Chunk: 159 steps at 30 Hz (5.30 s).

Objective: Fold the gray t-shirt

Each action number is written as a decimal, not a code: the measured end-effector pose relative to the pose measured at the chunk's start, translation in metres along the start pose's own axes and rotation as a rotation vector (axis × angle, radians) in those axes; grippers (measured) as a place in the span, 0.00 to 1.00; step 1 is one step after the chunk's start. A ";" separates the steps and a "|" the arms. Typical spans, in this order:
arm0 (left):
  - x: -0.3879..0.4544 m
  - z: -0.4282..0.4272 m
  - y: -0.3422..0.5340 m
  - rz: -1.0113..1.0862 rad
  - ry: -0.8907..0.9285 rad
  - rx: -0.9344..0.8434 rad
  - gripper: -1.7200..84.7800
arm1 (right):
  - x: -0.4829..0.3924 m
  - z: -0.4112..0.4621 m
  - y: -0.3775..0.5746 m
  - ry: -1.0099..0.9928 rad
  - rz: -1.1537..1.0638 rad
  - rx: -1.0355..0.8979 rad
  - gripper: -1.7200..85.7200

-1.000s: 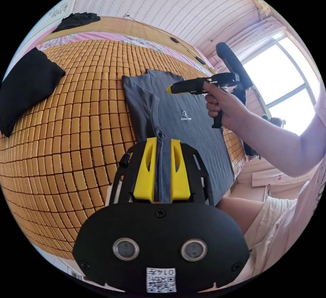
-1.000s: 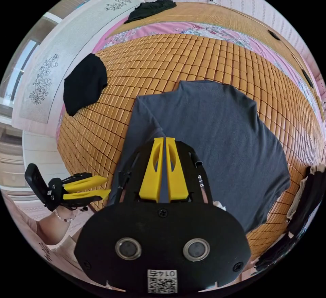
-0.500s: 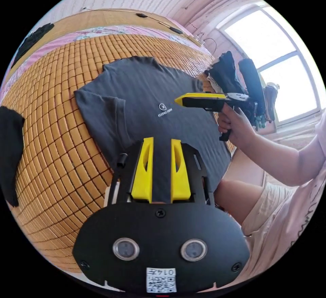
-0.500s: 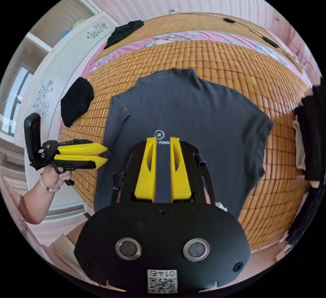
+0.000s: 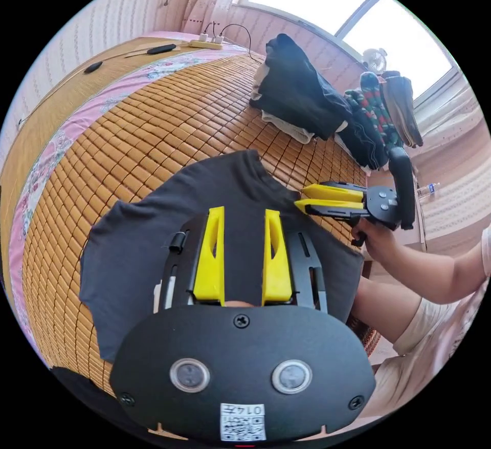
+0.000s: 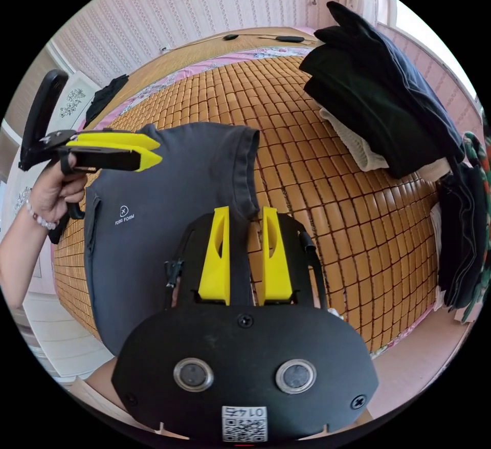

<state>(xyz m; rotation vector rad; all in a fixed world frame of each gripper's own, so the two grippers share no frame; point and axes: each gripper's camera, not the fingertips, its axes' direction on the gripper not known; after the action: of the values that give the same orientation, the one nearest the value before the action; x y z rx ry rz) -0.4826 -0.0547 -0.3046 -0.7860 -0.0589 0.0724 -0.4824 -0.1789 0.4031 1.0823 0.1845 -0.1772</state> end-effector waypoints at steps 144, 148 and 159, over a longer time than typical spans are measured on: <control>0.203 -0.209 0.440 -0.586 -0.214 0.251 0.08 | 0.052 -0.052 0.144 -0.326 -0.624 0.028 0.07; 0.204 -0.208 0.436 -0.567 -0.223 0.250 0.04 | 0.057 -0.040 0.132 -0.456 -0.645 -0.009 0.03; 0.229 -0.230 0.431 -0.371 -0.068 0.223 0.01 | 0.069 -0.049 0.150 -0.698 -1.104 -0.252 0.02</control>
<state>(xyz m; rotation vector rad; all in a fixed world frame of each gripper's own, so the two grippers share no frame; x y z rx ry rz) -0.2546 0.1070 -0.7667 -0.5399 -0.2559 -0.2427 -0.3833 -0.0704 0.4925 0.5161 0.1477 -1.4570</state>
